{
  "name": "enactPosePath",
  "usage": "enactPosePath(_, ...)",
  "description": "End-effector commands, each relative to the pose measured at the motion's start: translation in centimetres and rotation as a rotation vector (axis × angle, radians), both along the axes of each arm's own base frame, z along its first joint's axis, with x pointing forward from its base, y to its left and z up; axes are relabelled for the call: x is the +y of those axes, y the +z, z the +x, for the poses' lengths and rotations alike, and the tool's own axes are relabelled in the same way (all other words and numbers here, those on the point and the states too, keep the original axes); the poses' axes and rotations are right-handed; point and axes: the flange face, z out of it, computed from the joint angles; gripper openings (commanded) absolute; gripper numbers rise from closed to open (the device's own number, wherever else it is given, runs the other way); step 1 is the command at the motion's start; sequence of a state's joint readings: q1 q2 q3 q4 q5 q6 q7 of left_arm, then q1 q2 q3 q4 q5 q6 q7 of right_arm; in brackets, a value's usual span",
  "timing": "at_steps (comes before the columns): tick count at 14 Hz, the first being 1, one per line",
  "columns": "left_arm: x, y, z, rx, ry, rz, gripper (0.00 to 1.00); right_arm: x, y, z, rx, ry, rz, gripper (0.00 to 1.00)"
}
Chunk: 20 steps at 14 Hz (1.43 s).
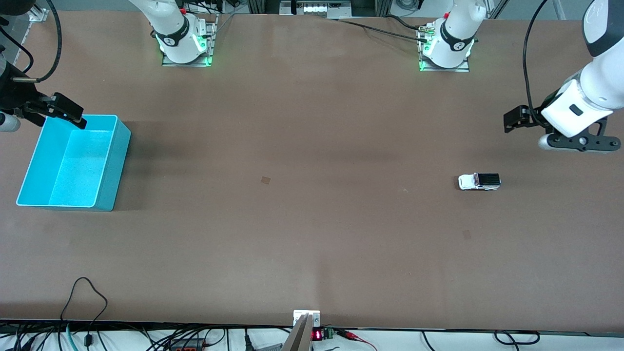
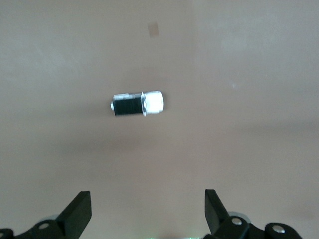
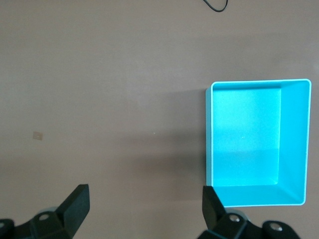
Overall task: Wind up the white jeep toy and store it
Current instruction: 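Lower the left gripper down over the white toy jeep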
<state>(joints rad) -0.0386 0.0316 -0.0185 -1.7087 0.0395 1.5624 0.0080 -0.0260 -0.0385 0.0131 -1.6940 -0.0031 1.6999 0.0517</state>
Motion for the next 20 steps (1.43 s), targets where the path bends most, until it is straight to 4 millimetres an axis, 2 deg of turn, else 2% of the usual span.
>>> enactPosePath(1, -0.2, -2.3, -0.2, 0.106, -0.045, 0.003, 1.0, -0.2, 0.5, -0.4, -0.008, 0.016, 0.016, 1.0)
enactPosePath(2, -0.3, -2.7, -0.8, 0.161, -0.112, -0.006, 1.0, -0.2, 0.5, -0.4, -0.008, 0.016, 0.016, 1.0)
enactPosePath(7, 1.8, -5.8, 0.3, 0.207, -0.411, -0.092, 1.0, -0.1, 0.6, -0.3, -0.011, 0.016, 0.016, 1.0)
enactPosePath(8, 3.1, -6.3, 0.6, 0.197, -0.467, -0.113, 1.0, -0.1, 0.5, -0.4, -0.008, 0.016, 0.016, 1.0)
enactPosePath(9, 5.3, -7.7, 1.0, 0.197, -0.519, -0.139, 1.0, -0.1, 0.5, -0.3, -0.01, 0.016, 0.016, 1.0)
enactPosePath(10, 6.2, -8.6, 1.3, 0.181, -0.601, -0.159, 1.0, -0.1, 0.5, -0.3, -0.01, 0.016, 0.016, 1.0)
enactPosePath(12, 7.3, -11.4, 1.6, 0.167, -0.825, -0.131, 1.0, -0.1, 0.5, -0.3, -0.01, 0.016, 0.016, 1.0)
enactPosePath(15, 8.5, -16.5, 0.8, 0.13, -1.029, -0.144, 1.0, -0.1, 0.6, -0.3, -0.011, 0.017, 0.016, 1.0)
enactPosePath(20, 7.7, -24.8, -1.3, 0.019, -1.339, -0.119, 1.0, -0.1, 0.8, -0.4, -0.011, 0.017, 0.016, 1.0)
